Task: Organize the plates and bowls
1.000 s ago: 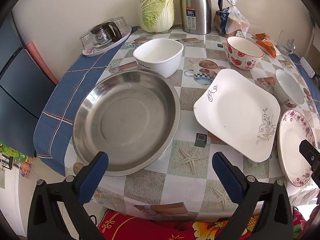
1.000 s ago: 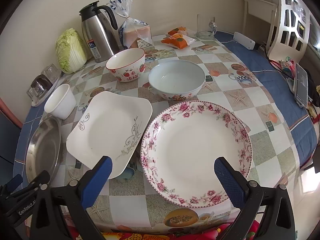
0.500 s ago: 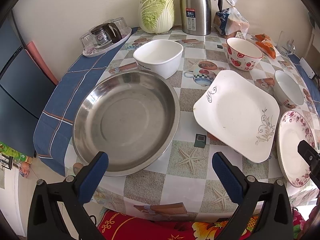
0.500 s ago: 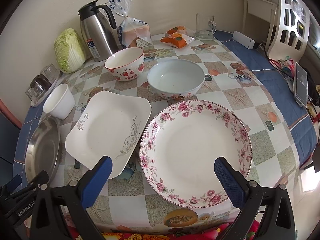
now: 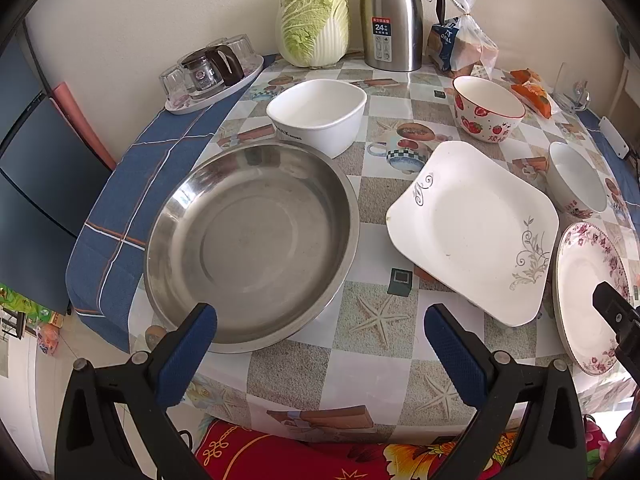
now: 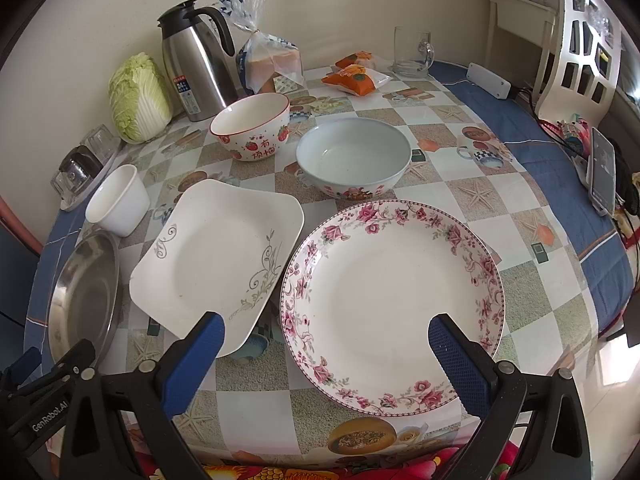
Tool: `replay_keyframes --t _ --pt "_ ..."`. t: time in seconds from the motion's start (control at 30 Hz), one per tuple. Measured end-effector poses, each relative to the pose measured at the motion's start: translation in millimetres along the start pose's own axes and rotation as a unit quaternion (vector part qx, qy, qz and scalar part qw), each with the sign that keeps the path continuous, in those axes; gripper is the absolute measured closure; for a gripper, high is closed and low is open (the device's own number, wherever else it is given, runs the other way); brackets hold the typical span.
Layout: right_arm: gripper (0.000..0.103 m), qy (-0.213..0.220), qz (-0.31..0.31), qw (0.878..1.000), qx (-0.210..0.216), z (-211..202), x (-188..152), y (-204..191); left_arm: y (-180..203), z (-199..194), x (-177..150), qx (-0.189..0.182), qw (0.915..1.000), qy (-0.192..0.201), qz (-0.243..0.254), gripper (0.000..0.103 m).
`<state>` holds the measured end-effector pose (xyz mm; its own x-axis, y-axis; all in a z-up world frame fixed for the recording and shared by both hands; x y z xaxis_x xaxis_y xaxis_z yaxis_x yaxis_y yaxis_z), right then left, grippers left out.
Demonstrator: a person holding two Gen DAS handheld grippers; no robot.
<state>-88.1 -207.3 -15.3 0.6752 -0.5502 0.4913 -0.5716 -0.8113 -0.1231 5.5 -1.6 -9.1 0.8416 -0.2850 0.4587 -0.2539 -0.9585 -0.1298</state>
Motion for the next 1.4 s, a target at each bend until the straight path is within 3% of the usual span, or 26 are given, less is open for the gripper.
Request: replay_keyframes --t 0.47,0.6,0.87,1.03,1.2,1.4 --pt "0.0 0.006 -0.012 1.0 -0.006 1 1 -9 -1 -3 0 0.008 0.9995 0.031 0.002 0.0" --pt "0.0 0.001 -0.025 1.0 -0.004 8 3 -20 -15 2 3 -0.018 0.9994 0.014 -0.024 0.0" --pt "0.0 0.022 -0.048 0.999 0.001 16 15 -44 -66 12 10 -0.046 0.9906 0.049 -0.119 0.0" --pt "0.0 0.036 -0.057 0.997 0.024 23 23 -59 -94 19 12 -0.042 0.9844 0.072 -0.154 0.0" --pt "0.0 0.059 -0.07 0.995 0.035 25 27 -77 -113 28 11 -0.016 0.9811 0.091 -0.17 0.0" --pt "0.0 0.094 -0.094 0.989 0.069 21 27 -98 -133 41 7 -0.015 0.9784 0.084 -0.188 0.0"
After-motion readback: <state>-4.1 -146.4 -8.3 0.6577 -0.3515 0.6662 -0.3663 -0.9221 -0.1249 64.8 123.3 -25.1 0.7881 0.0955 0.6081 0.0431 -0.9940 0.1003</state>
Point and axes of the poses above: each gripper's, at about its wrist camera, not at the fingertips, and z roughly the way its jaws point, y to its right, x to its top, the point moved 1 cm from there along z, roughly the way its jaws point, and after that the axes turned 1 degree about -z, right-handed, at the moved point
